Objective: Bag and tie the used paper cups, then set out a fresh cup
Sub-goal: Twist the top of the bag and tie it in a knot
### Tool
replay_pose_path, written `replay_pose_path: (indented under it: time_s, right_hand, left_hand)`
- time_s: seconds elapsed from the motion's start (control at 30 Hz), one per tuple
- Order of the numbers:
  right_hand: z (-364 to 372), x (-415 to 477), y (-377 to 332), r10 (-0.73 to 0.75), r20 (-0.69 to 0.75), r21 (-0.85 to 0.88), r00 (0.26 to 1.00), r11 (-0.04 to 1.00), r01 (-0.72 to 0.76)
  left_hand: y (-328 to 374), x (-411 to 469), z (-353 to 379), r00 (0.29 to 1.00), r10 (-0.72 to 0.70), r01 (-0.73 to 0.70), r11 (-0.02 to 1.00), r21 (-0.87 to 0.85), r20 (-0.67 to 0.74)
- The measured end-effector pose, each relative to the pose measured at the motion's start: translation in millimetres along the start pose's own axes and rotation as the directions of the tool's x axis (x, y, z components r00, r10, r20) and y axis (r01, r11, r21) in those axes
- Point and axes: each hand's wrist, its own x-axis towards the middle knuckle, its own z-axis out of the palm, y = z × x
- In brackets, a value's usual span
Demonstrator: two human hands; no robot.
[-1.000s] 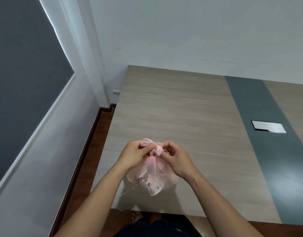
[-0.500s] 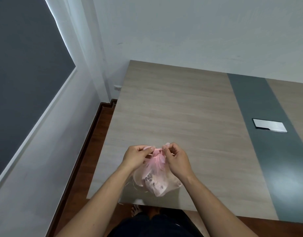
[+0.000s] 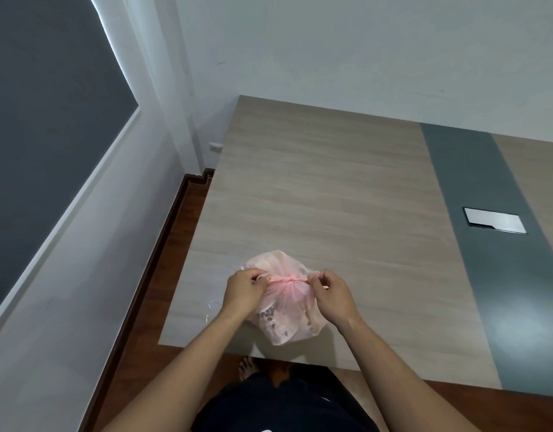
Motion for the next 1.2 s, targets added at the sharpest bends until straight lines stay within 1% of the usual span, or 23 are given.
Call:
replay_pose_path:
  time_s: [0.1,0.17,0.23,0.33,0.43,0.5,0.57,0.63,0.7,0.77,0.87,0.97,1.1,1.17,1.2]
  right_hand:
    - [-6,-1,3,0.021,0.024,0.063,0.999,0.998,-0.022]
    - [-11,-1,4,0.033,0.057,0.107,0.998,0.994,-0.039]
    - [-16,-1,3,0.049,0.088,0.155,0.995,0.986,-0.062]
    - [-21,-1,6,0.058,0.139,0.214,0.989,0.973,-0.087]
    - [-26,1,7,0.054,0.200,0.230,0.978,0.968,-0.100]
    - [-29,3,6,0.020,0.245,0.204,0.969,0.976,-0.072]
    - [-35,5,4,-0.052,0.319,0.120,0.946,0.993,0.014]
    - [-44,8,8,-0.132,0.419,0.001,0.898,0.989,0.145]
    - [-50,9,14,-0.189,0.513,-0.109,0.837,0.953,0.282]
    - [-53,9,20,-0.223,0.544,-0.163,0.809,0.918,0.363]
    - [-53,5,22,-0.257,0.576,-0.133,0.776,0.907,0.400]
    - [-48,0,19,-0.284,0.645,-0.091,0.709,0.893,0.440]
    - [-33,-14,12,-0.332,0.753,-0.027,0.569,0.848,0.530]
    - [-25,-25,7,-0.350,0.787,0.003,0.508,0.825,0.565]
    - [-19,-33,4,-0.355,0.811,0.026,0.465,0.817,0.576]
  left_hand:
    - [-4,-5,5,0.992,0.126,-0.126,0.990,0.059,0.002]
    - [-7,-7,7,0.976,0.208,-0.214,0.967,0.140,0.058]
    - [-8,-12,11,0.965,0.236,-0.256,0.944,0.210,0.115]
    - [-6,-19,20,0.968,0.220,-0.246,0.930,0.274,0.120]
    - [-2,-27,30,0.977,0.209,-0.207,0.930,0.303,0.026]
    - [1,-34,34,0.980,0.198,-0.183,0.942,0.283,-0.026]
    - [5,-42,38,0.976,0.198,-0.171,0.953,0.249,-0.089]
    - [11,-54,43,0.974,0.178,-0.147,0.967,0.207,-0.142]
    - [11,-67,50,0.971,0.144,-0.112,0.979,0.170,-0.192]
    - [9,-78,56,0.967,0.114,-0.085,0.988,0.131,-0.230]
    - [8,-104,67,0.955,0.059,-0.039,0.996,0.074,-0.291]
    - [7,-132,71,0.929,0.001,0.000,1.000,0.004,-0.370]
    - [-3,-176,73,0.868,-0.148,0.098,0.987,-0.129,-0.474]
    - [-10,-197,74,0.834,-0.198,0.132,0.978,-0.162,-0.515]
    - [-13,-212,74,0.808,-0.232,0.158,0.971,-0.180,-0.542]
